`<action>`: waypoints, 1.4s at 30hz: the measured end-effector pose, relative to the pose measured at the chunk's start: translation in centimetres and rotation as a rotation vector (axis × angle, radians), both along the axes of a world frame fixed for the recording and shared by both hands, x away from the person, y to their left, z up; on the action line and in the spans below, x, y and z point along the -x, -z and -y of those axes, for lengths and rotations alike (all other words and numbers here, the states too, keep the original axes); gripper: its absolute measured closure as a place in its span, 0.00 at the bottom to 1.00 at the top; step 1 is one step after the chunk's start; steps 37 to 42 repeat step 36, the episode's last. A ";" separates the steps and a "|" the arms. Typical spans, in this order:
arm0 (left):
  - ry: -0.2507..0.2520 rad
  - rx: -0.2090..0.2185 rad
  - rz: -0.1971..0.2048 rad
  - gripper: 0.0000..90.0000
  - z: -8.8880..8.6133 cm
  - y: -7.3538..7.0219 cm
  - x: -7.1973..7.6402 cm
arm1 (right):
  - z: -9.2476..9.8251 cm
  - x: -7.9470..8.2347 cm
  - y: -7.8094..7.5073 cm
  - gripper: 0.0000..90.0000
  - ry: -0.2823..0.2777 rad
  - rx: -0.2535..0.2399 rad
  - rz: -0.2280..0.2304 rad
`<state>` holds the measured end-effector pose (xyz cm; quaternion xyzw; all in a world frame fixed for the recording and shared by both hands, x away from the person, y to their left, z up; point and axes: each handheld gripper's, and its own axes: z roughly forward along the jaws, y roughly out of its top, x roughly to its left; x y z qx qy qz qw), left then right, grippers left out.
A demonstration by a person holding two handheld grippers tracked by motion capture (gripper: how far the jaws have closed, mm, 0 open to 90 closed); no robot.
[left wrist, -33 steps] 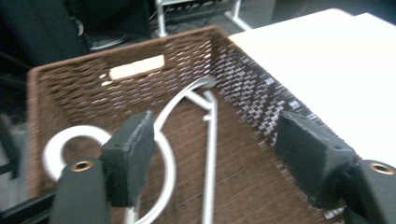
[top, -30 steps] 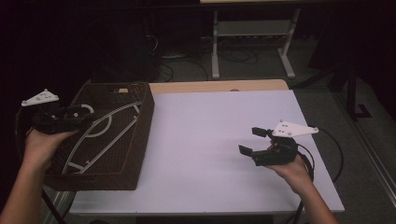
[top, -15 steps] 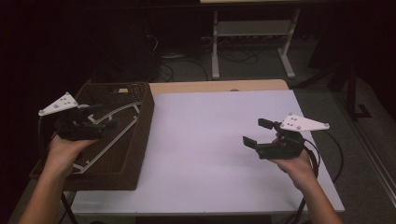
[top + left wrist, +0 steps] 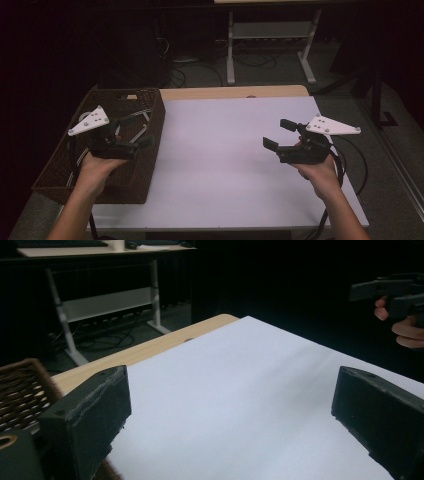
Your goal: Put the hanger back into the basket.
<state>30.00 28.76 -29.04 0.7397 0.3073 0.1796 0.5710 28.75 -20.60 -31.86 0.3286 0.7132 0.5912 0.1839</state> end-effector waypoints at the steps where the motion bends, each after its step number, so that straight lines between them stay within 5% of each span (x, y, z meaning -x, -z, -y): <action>1: 0.007 0.009 0.003 0.02 0.3 0.2 0.0 | 0.0 0.0 0.0 0.14 0.000 0.000 0.000; 10: 0.045 0.035 0.029 0.02 1.5 2.0 0.0 | 0.0 -0.1 -0.3 0.12 0.007 -0.010 0.011; 17: 0.033 0.031 0.027 0.02 1.7 3.2 -0.2 | 0.3 -0.3 -0.1 0.00 0.063 -0.022 0.022; 42: 0.041 0.034 0.029 0.03 1.8 3.4 -0.2 | 0.7 0.0 0.0 0.00 0.071 -0.020 0.038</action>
